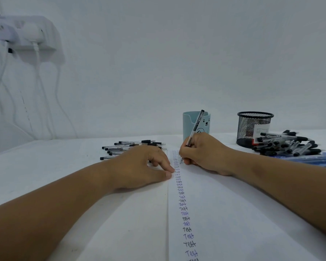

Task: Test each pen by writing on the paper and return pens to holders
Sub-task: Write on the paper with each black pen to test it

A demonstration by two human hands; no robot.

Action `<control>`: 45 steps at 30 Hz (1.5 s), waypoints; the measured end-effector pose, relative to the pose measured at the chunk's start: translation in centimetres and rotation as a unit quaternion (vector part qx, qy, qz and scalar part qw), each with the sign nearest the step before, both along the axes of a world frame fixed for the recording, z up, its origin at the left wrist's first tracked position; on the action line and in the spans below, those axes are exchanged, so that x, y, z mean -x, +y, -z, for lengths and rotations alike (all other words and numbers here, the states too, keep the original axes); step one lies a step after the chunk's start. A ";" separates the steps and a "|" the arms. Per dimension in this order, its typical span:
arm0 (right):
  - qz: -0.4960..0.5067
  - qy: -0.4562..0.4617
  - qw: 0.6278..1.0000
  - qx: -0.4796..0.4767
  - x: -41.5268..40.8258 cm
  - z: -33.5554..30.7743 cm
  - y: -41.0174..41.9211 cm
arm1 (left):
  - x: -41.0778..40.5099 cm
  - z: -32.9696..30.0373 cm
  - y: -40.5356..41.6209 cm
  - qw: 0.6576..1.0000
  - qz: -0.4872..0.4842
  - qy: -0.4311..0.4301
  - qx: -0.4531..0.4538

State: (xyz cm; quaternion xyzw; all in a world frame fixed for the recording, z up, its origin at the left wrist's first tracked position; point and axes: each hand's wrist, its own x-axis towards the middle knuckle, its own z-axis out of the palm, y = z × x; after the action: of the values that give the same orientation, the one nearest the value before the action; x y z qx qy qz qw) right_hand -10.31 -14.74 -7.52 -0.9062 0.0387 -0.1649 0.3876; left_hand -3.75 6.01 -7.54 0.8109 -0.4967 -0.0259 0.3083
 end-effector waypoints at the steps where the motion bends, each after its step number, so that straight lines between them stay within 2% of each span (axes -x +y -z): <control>1: -0.001 0.002 1.000 -0.003 0.0 0.1 -0.1 | 0.0 0.0 0.0 1.000 0.001 0.000 0.001; 5: -0.004 -0.001 0.999 -0.045 0.0 0.2 -0.3 | 0.0 -0.1 0.0 1.000 0.005 0.005 0.000; 12: 0.001 -0.015 1.000 0.015 0.0 0.0 0.1 | 0.0 0.0 0.0 1.000 0.004 0.007 0.006; 16: 0.004 -0.022 1.000 -0.005 0.2 0.1 -0.1 | 0.1 -0.1 0.0 1.000 0.001 0.007 0.003; 20: 0.005 -0.018 1.000 0.024 0.2 0.0 0.1 | 0.0 0.0 0.0 1.000 0.000 0.006 0.001; 45: 0.023 -0.017 0.999 0.038 0.1 -0.1 -0.1 | -0.1 -0.1 0.0 1.000 0.000 0.001 -0.006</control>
State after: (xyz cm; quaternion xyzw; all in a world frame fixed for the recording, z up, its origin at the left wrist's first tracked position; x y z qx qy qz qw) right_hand -10.38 -14.80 -7.44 -0.9164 0.0467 -0.1903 0.3491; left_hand -3.67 6.03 -7.42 0.8128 -0.4959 -0.0297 0.3044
